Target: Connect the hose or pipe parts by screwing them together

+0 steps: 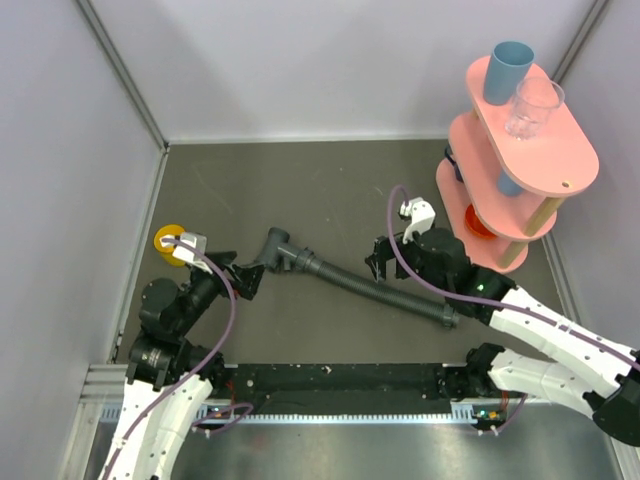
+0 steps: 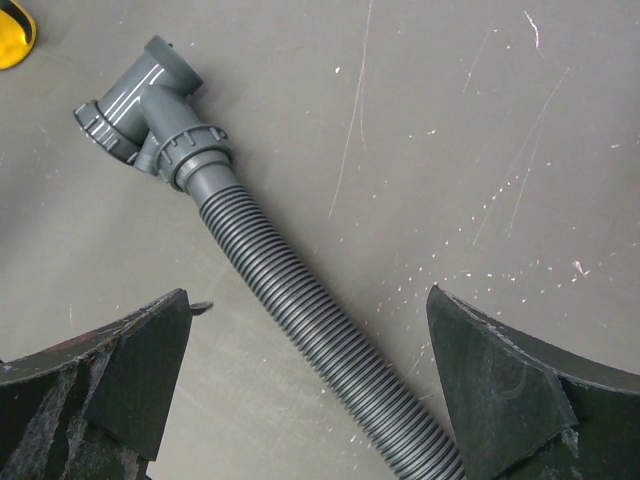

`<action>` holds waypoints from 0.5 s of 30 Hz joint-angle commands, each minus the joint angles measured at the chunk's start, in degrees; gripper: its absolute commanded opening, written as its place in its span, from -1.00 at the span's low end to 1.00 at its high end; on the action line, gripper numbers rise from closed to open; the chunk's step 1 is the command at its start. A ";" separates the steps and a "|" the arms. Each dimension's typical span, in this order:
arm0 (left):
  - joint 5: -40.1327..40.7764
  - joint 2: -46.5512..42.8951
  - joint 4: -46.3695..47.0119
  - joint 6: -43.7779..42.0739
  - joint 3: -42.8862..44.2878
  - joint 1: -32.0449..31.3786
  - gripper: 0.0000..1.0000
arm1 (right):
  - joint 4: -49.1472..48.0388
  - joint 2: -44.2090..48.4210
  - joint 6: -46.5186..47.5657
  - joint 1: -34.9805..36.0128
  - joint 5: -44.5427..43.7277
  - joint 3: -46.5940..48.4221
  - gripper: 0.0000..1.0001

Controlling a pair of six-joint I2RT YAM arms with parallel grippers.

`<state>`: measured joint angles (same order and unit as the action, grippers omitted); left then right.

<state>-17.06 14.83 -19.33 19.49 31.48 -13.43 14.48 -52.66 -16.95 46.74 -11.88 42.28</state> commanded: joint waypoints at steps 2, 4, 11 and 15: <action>0.01 0.99 2.90 -0.76 0.16 0.16 0.98 | -2.35 1.34 -0.89 0.37 -1.48 0.17 0.98; 0.45 1.08 2.81 -0.85 0.15 0.16 0.98 | -2.79 1.25 -0.72 0.37 -1.04 -0.10 0.98; 1.15 0.99 2.11 -0.85 0.33 0.07 0.98 | -2.97 2.74 -0.01 0.37 -1.04 -0.45 0.98; 1.50 0.90 2.02 -0.85 0.33 0.16 0.98 | -3.23 3.62 0.25 0.37 -0.87 -0.80 0.98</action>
<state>-16.47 15.55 -19.35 19.38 31.48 -13.43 13.91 -50.98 -17.08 46.74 -12.32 41.63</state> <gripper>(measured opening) 0.989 0.987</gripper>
